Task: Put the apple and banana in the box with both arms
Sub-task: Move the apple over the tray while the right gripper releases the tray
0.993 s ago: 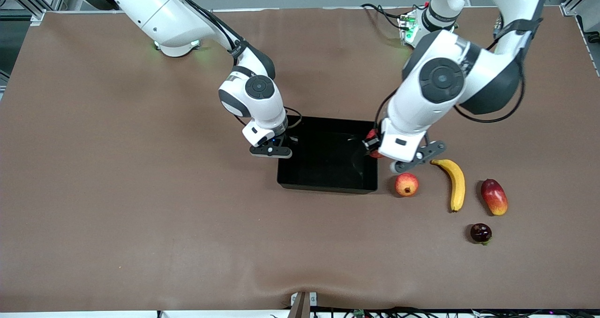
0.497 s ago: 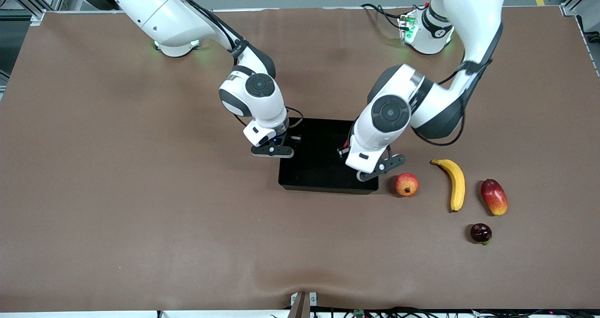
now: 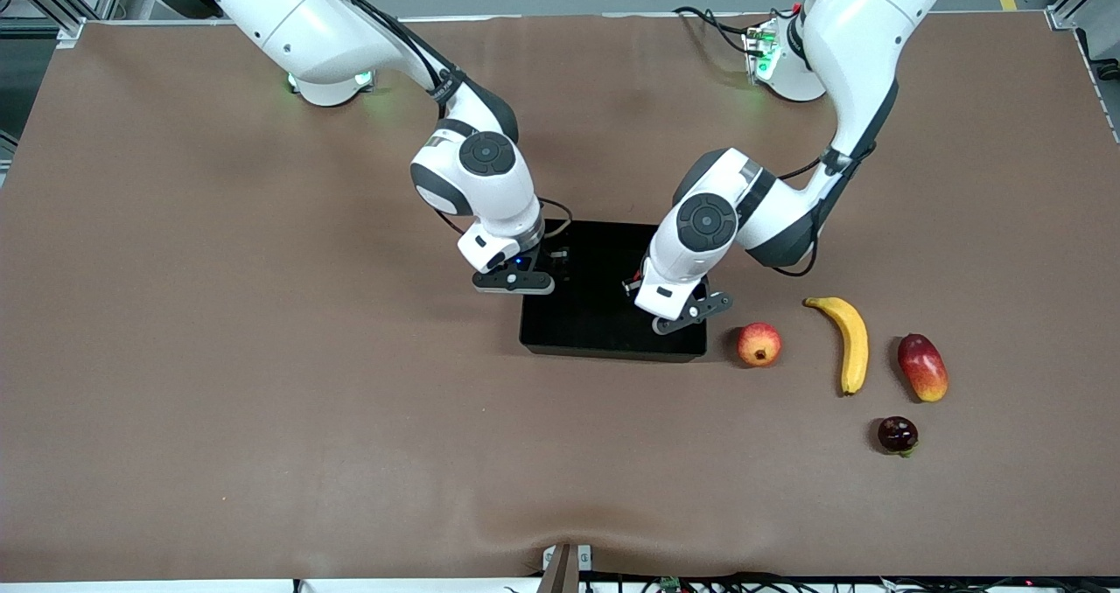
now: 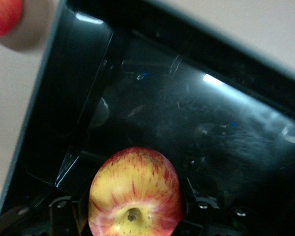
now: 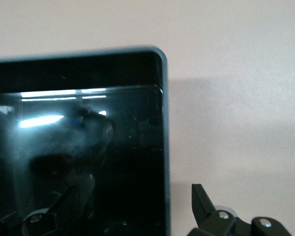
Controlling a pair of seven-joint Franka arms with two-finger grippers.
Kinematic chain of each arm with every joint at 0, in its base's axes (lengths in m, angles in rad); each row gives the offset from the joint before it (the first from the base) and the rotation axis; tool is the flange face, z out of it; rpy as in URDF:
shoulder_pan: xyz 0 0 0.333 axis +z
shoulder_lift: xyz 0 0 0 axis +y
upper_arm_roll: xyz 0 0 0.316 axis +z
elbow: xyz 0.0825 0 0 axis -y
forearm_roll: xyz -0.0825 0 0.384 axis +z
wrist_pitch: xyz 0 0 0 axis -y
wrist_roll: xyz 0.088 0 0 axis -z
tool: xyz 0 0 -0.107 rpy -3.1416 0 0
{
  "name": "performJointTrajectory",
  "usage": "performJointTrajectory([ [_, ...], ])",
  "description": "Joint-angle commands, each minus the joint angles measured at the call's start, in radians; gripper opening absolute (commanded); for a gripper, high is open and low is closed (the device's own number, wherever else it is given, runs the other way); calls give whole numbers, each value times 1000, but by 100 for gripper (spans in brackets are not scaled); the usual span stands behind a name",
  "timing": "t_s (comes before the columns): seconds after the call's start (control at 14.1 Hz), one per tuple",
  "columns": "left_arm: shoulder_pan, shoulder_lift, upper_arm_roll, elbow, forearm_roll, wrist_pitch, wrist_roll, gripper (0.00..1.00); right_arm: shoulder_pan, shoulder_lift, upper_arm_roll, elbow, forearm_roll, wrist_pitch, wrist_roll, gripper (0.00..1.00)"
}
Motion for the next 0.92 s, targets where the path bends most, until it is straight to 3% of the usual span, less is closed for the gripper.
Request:
performJointTrajectory([
  [0.0, 1, -31, 1, -77, 25, 49, -9, 0, -35, -4, 34, 62, -20, -101, 14, 100],
  [0.28, -5, -14, 1, -117, 73, 119, -15, 0, -117, -44, 32, 61, 0, -173, -155, 100],
  [0.43, -11, -6, 1, -117, 82, 123, -15, 0, -141, -56, 15, 67, 108, -216, -280, 100],
  [0.71, -22, 25, 1, -116, 108, 131, -38, 0, -145, -92, -139, 65, 385, -237, -627, 100],
  [0.78, -27, 29, 3, -116, 109, 131, -46, 8, -145, -102, -181, 65, 423, -238, -705, 100],
  [0.85, -27, 29, 3, -114, 116, 131, -48, 32, -142, -107, -219, 64, 443, -238, -758, 100],
])
